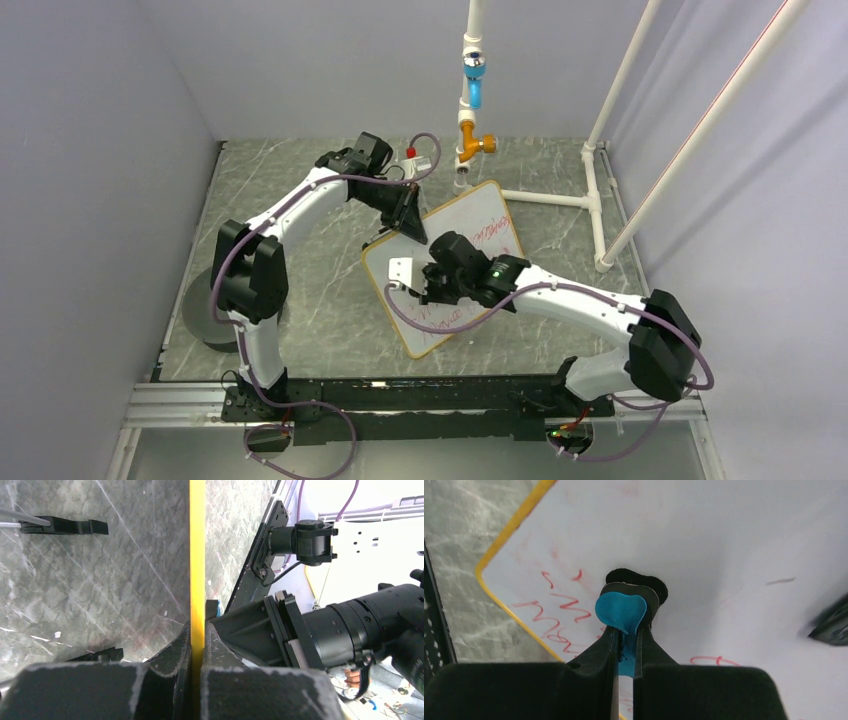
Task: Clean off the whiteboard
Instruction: Erase the whiteboard at the center of the board.
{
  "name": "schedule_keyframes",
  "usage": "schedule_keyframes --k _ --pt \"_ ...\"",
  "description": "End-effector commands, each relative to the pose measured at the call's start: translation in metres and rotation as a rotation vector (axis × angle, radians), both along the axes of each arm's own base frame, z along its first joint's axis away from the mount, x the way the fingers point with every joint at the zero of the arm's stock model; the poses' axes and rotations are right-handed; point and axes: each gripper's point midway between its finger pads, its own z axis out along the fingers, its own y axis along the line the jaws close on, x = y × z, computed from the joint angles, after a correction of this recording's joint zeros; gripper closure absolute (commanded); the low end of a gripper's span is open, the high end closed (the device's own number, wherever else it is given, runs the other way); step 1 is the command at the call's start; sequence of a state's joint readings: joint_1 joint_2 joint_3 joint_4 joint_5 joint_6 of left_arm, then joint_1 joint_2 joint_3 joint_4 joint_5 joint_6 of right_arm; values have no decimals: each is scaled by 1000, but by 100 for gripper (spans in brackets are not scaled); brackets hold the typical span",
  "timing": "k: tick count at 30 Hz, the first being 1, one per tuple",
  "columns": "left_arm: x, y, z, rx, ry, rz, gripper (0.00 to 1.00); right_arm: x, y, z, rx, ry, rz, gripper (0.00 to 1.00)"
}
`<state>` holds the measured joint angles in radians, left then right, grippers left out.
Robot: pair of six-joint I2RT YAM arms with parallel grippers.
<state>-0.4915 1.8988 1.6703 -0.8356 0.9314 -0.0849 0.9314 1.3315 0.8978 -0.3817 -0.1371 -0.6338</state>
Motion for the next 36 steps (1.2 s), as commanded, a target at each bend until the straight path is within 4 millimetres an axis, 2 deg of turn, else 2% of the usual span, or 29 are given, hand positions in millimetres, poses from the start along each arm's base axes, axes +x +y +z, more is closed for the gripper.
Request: schedule_keyframes --k 1,4,6,8,11,14,16,17,20,22,25,27,29,31,33,36 --pt "-25 -6 53 -130 1 -59 100 46 26 48 102 -109 -133 100" --pt "-26 -5 54 -133 -1 -61 100 78 3 57 115 -159 -268 100" --pt "-26 -5 54 -135 0 -61 100 78 -14 48 86 -186 -281 100" --pt "-26 -5 55 -137 0 -61 100 67 -26 34 50 -187 -250 100" --pt "-26 -5 56 -139 -2 -61 100 33 -25 10 28 -107 -111 100" --pt "-26 -5 57 -140 -3 -60 100 -5 -11 -9 0 -17 46 100" --pt "-26 -5 57 -140 -3 -60 100 -17 4 -10 -7 5 99 100" --pt "-26 -5 56 -139 -3 -61 100 -15 15 -2 8 4 103 100" --pt "-26 -4 56 -138 -1 -60 100 9 32 28 71 -11 25 100" --pt "-26 -5 56 -138 -1 -62 100 37 30 49 108 -40 -73 100" --pt "-27 -5 56 -140 1 -64 100 73 2 66 135 -115 -221 100" --pt "-27 -5 56 -142 2 -65 100 79 -19 61 122 -145 -268 100" --pt "-27 -5 57 -145 2 -64 100 71 -33 45 89 -151 -258 100" --pt "-27 -5 58 -148 1 -65 100 48 -34 23 70 -95 -182 100" --pt "-27 -5 58 -148 0 -65 100 24 -25 10 64 -41 -84 100" --pt "-27 -6 58 -150 2 -67 100 2 2 14 68 -7 26 100"
